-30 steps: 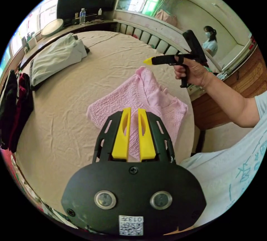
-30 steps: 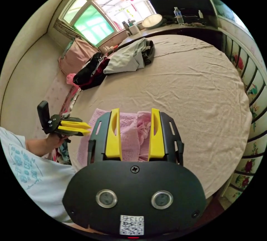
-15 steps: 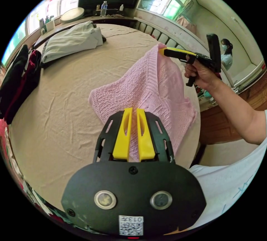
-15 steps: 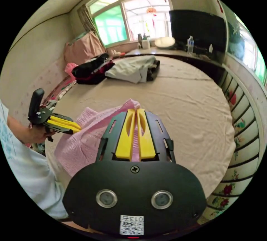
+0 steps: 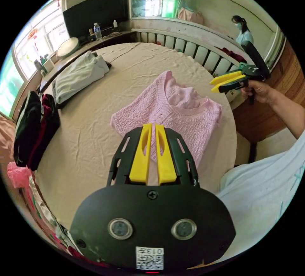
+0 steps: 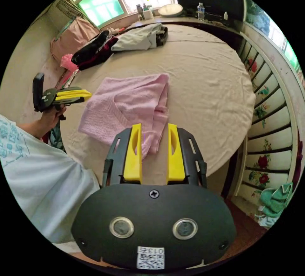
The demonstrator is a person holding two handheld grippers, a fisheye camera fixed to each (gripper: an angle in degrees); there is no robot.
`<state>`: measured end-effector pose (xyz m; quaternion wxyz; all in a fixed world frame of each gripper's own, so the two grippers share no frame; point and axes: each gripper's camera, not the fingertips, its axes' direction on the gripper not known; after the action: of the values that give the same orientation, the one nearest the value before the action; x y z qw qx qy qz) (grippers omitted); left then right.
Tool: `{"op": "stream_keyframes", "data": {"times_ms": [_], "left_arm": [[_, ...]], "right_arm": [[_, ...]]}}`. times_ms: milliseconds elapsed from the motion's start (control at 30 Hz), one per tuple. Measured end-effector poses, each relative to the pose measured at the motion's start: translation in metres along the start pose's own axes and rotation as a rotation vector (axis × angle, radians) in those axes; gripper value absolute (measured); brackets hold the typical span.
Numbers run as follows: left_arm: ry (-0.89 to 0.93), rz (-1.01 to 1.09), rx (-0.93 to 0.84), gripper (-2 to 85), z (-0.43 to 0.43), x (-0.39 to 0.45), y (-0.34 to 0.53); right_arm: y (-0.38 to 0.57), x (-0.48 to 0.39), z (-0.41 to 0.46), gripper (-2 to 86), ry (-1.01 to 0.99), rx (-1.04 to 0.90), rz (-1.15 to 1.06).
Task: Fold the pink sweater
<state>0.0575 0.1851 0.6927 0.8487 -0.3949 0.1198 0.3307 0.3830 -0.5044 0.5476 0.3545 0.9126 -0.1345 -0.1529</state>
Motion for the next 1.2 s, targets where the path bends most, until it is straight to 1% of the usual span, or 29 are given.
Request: {"op": "stream_keyframes", "data": {"times_ms": [67, 133, 200, 267, 300, 333, 367, 400, 433, 467, 500, 567, 600, 667, 700, 733, 800, 833, 867, 900, 933, 1000, 1067, 1100, 1200], "left_arm": [[-0.015, 0.040, -0.030, 0.5, 0.007, 0.007, -0.001], [-0.003, 0.030, -0.046, 0.4, 0.014, 0.007, -0.003], [0.006, 0.033, -0.056, 0.3, 0.023, 0.002, -0.007], [0.006, 0.050, -0.065, 0.2, 0.026, -0.002, -0.011], [0.000, 0.066, -0.072, 0.1, 0.027, -0.005, -0.014], [-0.002, 0.072, -0.075, 0.1, 0.027, -0.006, -0.015], [-0.005, 0.077, -0.073, 0.0, 0.026, -0.009, -0.016], [-0.008, 0.075, -0.068, 0.0, 0.027, -0.012, -0.015], [-0.010, 0.073, -0.064, 0.0, 0.028, -0.014, -0.015], [-0.018, 0.071, -0.057, 0.0, 0.029, -0.018, -0.014], [-0.023, 0.074, -0.055, 0.1, 0.031, -0.020, -0.015], [-0.030, 0.084, -0.054, 0.1, 0.034, -0.026, -0.016], [-0.031, 0.091, -0.049, 0.3, 0.037, -0.030, -0.016], [-0.028, 0.095, -0.046, 0.6, 0.038, -0.039, -0.016], [-0.018, 0.087, -0.043, 0.9, 0.035, -0.048, -0.015], [-0.009, 0.068, -0.039, 1.1, 0.032, -0.054, -0.015], [0.037, -0.068, 0.012, 3.2, 0.018, -0.089, -0.008], [0.047, -0.116, 0.028, 5.2, 0.015, -0.100, -0.005], [0.079, -0.221, 0.045, 9.4, 0.014, -0.123, 0.003], [0.143, -0.320, 0.032, 11.6, 0.020, -0.147, 0.010], [0.186, -0.357, 0.022, 12.6, 0.026, -0.158, 0.013], [0.399, -0.512, 0.011, 14.3, 0.052, -0.198, 0.025], [0.536, -0.616, 0.012, 15.0, 0.072, -0.223, 0.031], [0.573, -0.640, 0.004, 15.3, 0.081, -0.234, 0.031], [0.554, -0.602, -0.045, 15.7, 0.093, -0.249, 0.022]], "right_arm": [[0.018, -0.010, 0.014, 11.2, -0.008, -0.048, 0.040], [0.030, -0.014, 0.032, 8.9, -0.040, -0.098, 0.105], [0.032, -0.015, 0.047, 3.9, -0.019, -0.140, 0.109], [0.026, -0.016, 0.049, 2.8, -0.021, -0.157, 0.084], [0.021, -0.022, 0.036, 2.4, 0.013, -0.092, 0.029], [0.019, -0.031, 0.015, 2.1, 0.063, 0.023, -0.050], [0.019, -0.035, 0.004, 2.0, 0.080, 0.097, -0.093], [0.023, -0.041, -0.014, 1.9, 0.106, 0.234, -0.152], [0.028, -0.041, -0.021, 1.9, 0.108, 0.302, -0.176], [0.029, -0.038, -0.020, 1.9, 0.104, 0.305, -0.175], [0.032, -0.031, -0.010, 2.1, 0.103, 0.269, -0.150], [0.041, -0.017, 0.019, 2.4, 0.112, 0.190, -0.101], [0.046, -0.008, 0.041, 2.9, 0.095, 0.111, -0.077], [0.053, -0.003, 0.043, 3.9, 0.071, 0.149, -0.053], [0.051, 0.001, 0.035, 5.7, 0.054, 0.115, -0.012], [0.048, 0.005, 0.024, 8.3, 0.027, 0.111, 0.022], [0.047, 0.011, 0.002, 13.1, -0.011, 0.188, 0.086], [0.043, 0.015, -0.007, 14.0, -0.045, 0.214, 0.123], [0.040, 0.016, -0.009, 14.4, -0.058, 0.215, 0.124], [0.032, 0.016, -0.010, 15.0, -0.068, 0.222, 0.107], [0.021, 0.016, -0.007, 15.3, -0.063, 0.238, 0.088], [0.002, 0.016, 0.005, 15.0, -0.073, 0.231, 0.050], [-0.019, 0.020, 0.022, 14.6, -0.093, 0.200, 0.039], [-0.032, 0.023, 0.032, 14.3, -0.116, 0.170, 0.045], [-0.057, 0.029, 0.054, 13.5, -0.162, 0.066, 0.060]]}}
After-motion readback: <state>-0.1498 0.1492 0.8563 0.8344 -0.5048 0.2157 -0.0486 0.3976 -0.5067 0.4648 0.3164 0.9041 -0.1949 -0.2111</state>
